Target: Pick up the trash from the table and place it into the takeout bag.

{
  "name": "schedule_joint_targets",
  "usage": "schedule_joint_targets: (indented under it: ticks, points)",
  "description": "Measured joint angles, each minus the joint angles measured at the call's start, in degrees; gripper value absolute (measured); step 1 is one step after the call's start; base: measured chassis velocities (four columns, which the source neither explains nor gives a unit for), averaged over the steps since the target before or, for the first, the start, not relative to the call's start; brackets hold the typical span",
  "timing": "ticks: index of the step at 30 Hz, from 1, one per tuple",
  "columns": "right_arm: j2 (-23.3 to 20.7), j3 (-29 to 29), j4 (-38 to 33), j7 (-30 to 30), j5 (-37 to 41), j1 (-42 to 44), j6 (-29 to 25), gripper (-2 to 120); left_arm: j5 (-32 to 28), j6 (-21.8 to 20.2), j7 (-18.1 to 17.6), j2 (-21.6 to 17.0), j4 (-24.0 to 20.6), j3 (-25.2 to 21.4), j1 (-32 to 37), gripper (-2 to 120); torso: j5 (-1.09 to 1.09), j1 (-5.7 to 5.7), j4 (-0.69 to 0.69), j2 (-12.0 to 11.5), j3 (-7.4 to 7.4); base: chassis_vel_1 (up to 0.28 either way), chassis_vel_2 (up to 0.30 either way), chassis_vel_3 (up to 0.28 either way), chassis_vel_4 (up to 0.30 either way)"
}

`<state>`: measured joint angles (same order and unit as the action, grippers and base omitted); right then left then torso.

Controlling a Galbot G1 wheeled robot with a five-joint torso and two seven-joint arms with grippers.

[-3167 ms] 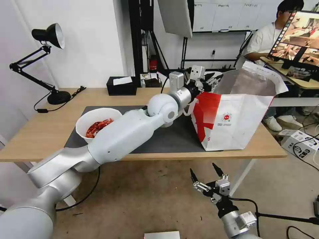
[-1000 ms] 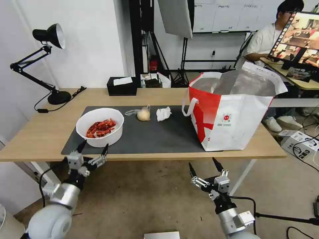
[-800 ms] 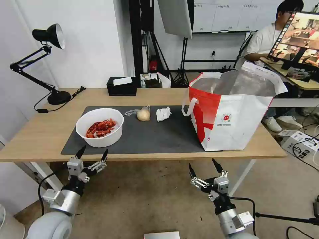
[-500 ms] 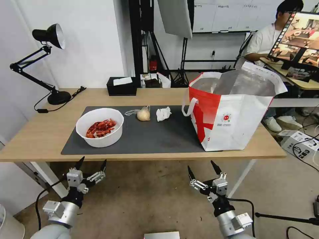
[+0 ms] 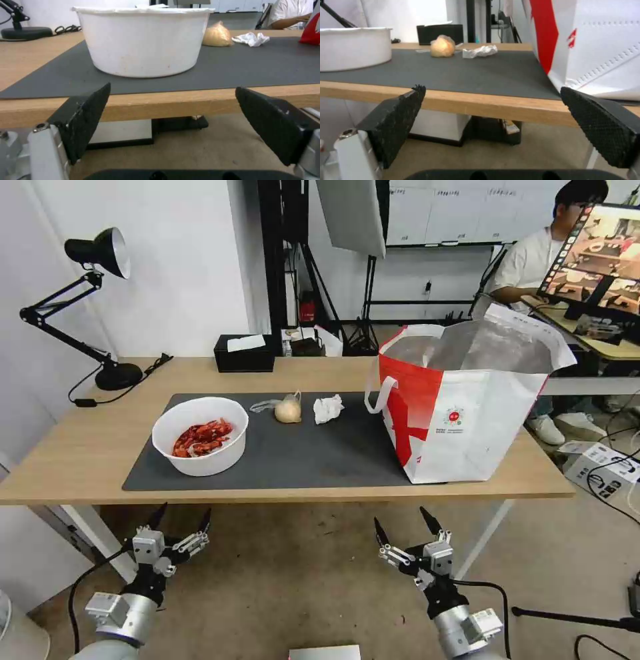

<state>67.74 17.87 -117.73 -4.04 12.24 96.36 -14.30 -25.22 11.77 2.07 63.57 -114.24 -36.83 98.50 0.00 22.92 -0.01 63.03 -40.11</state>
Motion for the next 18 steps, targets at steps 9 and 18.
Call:
schedule_joint_targets:
  ticks: [9,18]
  points:
    - [-6.6,-6.1,-2.7,0.8,6.6,-11.0,4.8,100,-0.6,-0.1,0.2,-0.5,-0.3,-0.3,-0.3,100,0.01,0.0,0.01,0.0,0.0,0.0,0.0,0.0,0.0]
    - [-13.0,-14.0,-1.1,-0.2,12.6,-25.2,11.4,100,-0.8,-0.3,0.2,-0.8,-0.5,-0.5,-0.3,100,0.0,0.0,0.01,0.0,-0.01,0.0,0.0,0.0,0.0]
